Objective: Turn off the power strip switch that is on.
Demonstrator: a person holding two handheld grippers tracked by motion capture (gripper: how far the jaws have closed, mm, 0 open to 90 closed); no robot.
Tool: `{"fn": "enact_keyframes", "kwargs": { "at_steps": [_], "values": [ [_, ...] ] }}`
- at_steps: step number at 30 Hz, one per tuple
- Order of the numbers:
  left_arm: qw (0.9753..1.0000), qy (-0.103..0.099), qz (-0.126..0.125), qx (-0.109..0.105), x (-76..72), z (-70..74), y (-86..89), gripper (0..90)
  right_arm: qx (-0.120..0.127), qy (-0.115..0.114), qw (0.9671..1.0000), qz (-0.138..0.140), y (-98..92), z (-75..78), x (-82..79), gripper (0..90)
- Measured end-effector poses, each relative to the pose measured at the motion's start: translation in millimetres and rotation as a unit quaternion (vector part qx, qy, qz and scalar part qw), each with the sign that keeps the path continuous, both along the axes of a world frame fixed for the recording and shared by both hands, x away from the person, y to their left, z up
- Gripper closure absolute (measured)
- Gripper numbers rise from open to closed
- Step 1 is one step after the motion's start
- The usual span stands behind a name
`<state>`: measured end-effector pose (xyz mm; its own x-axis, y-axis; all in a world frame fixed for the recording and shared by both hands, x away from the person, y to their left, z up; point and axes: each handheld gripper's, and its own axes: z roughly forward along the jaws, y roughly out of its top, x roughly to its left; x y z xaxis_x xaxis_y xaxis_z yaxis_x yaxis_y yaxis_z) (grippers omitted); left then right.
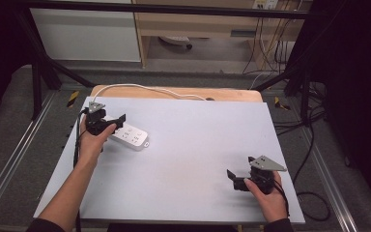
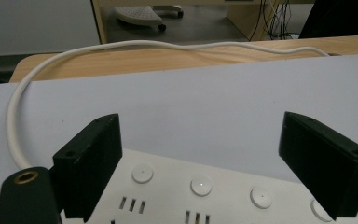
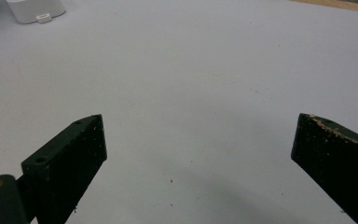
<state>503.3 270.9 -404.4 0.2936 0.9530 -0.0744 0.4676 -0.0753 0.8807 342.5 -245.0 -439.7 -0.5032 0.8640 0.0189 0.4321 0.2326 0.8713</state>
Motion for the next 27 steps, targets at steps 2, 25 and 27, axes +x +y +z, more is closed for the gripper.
{"fn": "enact_keyframes", "kwargs": {
  "at_steps": [2, 25, 27],
  "values": [
    [1.0, 0.005, -0.001, -0.004, 0.8, -1.2, -0.2, 16.0, -0.001, 0.001, 1.0, 0.001, 0.1, -0.4, 0.1, 3.6],
    [0.9993, 0.029, 0.007, -0.022, 8.1, -11.3, -5.3, 35.2, -0.006, 0.004, 1.0, 0.001, 1.4, -0.9, 0.7, 3.7],
    [0.9994, 0.028, 0.003, -0.018, 8.4, -12.2, -5.9, 39.8, -0.007, 0.004, 1.0, 0.002, 1.6, -0.9, 0.6, 3.6]
  ]
}}
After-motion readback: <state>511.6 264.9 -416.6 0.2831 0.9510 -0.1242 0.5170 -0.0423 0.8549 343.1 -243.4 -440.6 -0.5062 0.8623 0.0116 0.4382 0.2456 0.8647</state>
